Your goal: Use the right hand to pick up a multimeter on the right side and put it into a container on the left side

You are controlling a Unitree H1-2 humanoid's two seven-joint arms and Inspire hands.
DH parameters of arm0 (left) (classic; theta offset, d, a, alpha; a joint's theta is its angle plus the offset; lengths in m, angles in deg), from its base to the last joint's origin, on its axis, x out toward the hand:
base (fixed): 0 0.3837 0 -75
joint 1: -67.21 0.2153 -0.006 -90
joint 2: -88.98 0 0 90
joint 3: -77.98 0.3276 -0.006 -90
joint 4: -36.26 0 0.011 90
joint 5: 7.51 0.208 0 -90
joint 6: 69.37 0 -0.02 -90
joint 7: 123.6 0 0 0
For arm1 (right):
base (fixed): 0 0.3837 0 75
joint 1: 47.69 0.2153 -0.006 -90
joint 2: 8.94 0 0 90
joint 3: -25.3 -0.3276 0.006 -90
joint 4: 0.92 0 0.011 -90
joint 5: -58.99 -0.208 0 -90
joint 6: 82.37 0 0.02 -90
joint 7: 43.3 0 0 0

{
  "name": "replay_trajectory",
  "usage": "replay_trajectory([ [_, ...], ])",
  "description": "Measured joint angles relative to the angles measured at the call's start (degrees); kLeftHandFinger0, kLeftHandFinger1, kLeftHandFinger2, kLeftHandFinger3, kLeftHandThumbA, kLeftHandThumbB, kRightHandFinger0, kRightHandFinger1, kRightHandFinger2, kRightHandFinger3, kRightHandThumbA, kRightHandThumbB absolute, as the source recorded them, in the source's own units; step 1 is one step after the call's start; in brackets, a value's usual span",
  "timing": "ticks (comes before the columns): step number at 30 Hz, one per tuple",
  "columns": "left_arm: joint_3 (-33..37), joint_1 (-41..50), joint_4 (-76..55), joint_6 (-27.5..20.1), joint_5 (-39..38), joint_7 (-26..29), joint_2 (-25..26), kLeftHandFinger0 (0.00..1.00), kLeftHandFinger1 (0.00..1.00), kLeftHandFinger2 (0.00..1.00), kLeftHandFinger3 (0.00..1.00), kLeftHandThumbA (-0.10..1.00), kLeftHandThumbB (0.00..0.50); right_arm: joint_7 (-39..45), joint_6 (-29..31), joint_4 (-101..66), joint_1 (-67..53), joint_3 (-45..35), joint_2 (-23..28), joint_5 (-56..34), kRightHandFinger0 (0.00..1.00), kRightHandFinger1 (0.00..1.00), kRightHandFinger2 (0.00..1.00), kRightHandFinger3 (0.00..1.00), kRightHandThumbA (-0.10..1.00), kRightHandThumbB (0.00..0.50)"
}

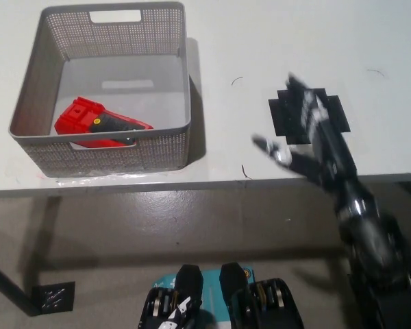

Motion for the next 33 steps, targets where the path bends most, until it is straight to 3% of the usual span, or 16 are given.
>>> replay_trajectory([
  [4,-0.6,-0.9,0.1,0.0,0.0,0.0,-0.2,1.00,1.00,1.00,1.00,1.00,0.434,0.6,1.4,-7.5,-9.8,2.6,0.9,0.2,1.00,1.00,1.00,1.00,1.00,0.355],
  [8,-2.5,-3.0,0.1,0.0,0.0,0.1,-0.7,1.00,1.00,1.00,1.00,1.00,0.418,1.8,5.2,-12.9,-19.2,5.8,2.1,0.3,1.00,1.00,1.00,1.00,1.00,0.414],
  [13,-4.4,-6.1,0.1,-0.1,-0.2,0.2,-0.9,1.00,1.00,1.00,1.00,1.00,0.432,3.0,9.5,-12.3,-23.6,7.3,3.5,0.3,1.00,1.00,1.00,1.00,1.00,0.380],
  [19,-6.2,-8.8,-0.6,-0.1,-0.9,0.2,-1.5,1.00,1.00,1.00,1.00,1.00,0.409,4.4,14.8,-3.2,-23.4,7.5,4.0,0.2,1.00,1.00,1.00,1.00,1.00,0.396],
  [22,-6.5,-10.2,-0.6,-0.1,-1.2,0.2,-1.6,1.00,1.00,1.00,1.00,1.00,0.430,4.9,16.6,2.3,-22.2,7.3,3.9,0.2,1.00,1.00,1.00,1.00,1.00,0.398],
  [27,-6.9,-12.7,-0.5,-0.1,-1.3,0.2,-2.2,1.00,1.00,1.00,1.00,1.00,0.420,5.6,17.8,9.6,-18.1,6.2,3.9,0.0,1.00,1.00,1.00,1.00,1.00,0.422],
  [33,-7.9,-15.9,-0.4,-0.1,-1.1,0.8,-2.2,1.00,1.00,1.00,1.00,1.00,0.402,6.7,17.6,15.1,-11.8,4.9,4.1,-0.1,1.00,1.00,1.00,1.00,1.00,0.366],
])
